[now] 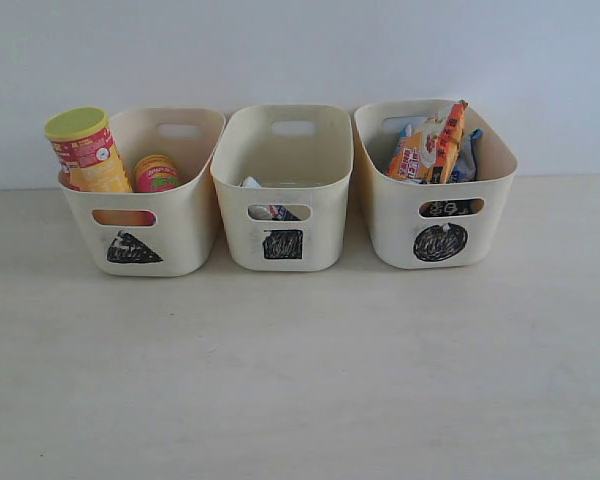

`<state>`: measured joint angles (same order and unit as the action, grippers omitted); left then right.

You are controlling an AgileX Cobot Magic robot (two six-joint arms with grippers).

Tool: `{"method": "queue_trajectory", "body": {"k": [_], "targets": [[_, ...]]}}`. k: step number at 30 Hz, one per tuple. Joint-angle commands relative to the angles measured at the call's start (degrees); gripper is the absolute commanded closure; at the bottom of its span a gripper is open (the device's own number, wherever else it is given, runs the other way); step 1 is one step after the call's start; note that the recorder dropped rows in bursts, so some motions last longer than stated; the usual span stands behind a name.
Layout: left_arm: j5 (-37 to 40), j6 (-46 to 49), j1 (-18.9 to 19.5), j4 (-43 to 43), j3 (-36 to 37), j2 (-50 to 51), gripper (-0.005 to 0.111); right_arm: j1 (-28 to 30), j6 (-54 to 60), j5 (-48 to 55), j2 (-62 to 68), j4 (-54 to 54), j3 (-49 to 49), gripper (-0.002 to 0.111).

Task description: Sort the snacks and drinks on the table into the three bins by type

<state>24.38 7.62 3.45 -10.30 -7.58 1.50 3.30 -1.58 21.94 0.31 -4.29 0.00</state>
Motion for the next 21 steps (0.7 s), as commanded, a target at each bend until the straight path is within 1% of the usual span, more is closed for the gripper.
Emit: {"method": "queue_trajectory", "body": {"k": [1,6,8,9,12,17,21], "targets": [[-3.21,-1.3,0.22,0.28,3.81,-1.5,0.103,0.06,0.23,-0.08,-0.31,0.17,0.0,0.108],[-8.0,-5.74,0.22,0.72,7.58,-1.5,0.103,0.06,0.23,-0.08,-0.31,0.17,0.0,0.108],[-9.62,-7.62,0.22,0.72,7.58,-1.5,0.103,0.06,0.23,-0.08,-0.31,0.17,0.0,0.108],[-8.88,-8.28,0.22,0.72,7.58,-1.5,0.103,0.06,0.23,-0.08,-0.31,0.17,0.0,0.108],[-8.09,-8.01,0.22,0.72,7.58,-1.5,0.103,0.06,0.23,-0.08,-0.31,0.17,0.0,0.108],[-8.09,-4.05,0.22,0.72,7.58,-1.5,0.103,0.06,0.23,-0.08,-0.31,0.17,0.0,0.108],[-8.09,-3.68,0.22,0.72,7.58,-1.5,0.103,0.06,0.23,-0.08,-0.31,0.17,0.0,0.108]]}}
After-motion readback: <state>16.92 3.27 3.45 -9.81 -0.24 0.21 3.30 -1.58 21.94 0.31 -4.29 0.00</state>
